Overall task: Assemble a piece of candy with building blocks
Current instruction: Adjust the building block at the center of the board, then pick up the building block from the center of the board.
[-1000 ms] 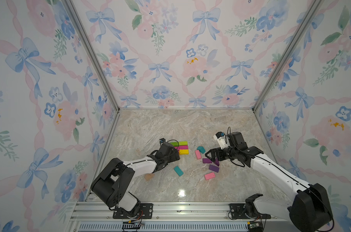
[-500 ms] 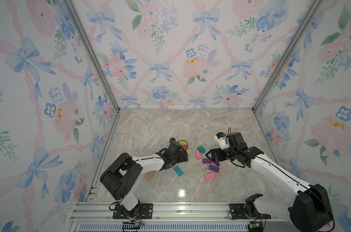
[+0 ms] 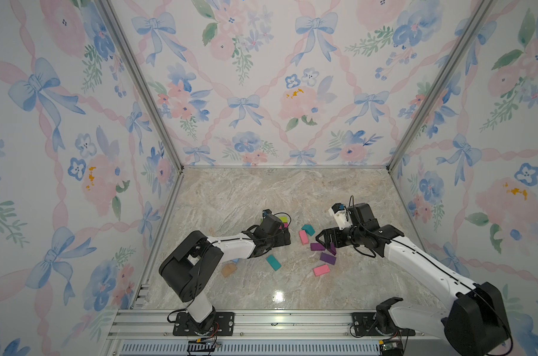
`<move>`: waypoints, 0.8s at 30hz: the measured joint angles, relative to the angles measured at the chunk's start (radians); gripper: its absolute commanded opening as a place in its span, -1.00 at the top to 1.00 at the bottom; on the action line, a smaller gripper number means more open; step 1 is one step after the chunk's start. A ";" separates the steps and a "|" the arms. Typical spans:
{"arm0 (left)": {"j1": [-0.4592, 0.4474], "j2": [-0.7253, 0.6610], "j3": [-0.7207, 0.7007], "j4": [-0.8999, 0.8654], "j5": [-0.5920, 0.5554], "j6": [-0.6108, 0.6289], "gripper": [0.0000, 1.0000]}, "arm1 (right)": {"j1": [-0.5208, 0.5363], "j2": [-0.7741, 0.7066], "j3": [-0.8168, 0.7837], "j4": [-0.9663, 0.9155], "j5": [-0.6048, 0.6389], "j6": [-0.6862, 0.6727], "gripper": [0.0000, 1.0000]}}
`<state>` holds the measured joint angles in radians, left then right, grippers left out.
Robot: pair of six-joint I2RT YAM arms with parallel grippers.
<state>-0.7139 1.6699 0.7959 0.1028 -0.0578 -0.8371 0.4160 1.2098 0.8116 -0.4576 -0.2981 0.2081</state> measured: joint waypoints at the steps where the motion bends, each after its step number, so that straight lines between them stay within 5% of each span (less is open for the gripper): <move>1: 0.000 -0.006 -0.004 -0.002 0.000 0.000 -0.88 | 0.000 0.000 0.002 -0.003 0.000 0.000 -0.98; 8: 0.043 -0.172 -0.045 -0.026 0.043 0.069 -0.96 | 0.005 0.026 0.050 -0.030 0.023 -0.011 -0.98; 15: 0.222 -0.243 -0.049 -0.043 0.135 0.171 -0.96 | 0.076 0.216 0.192 -0.054 0.091 -0.035 -0.99; 24: 0.308 -0.298 -0.082 -0.148 0.193 0.289 -0.96 | 0.186 0.470 0.394 -0.134 0.183 -0.078 -0.93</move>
<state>-0.4061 1.3720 0.7143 -0.0456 0.1352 -0.5484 0.6018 1.6802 1.2057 -0.5911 -0.1150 0.1299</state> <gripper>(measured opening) 0.980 0.972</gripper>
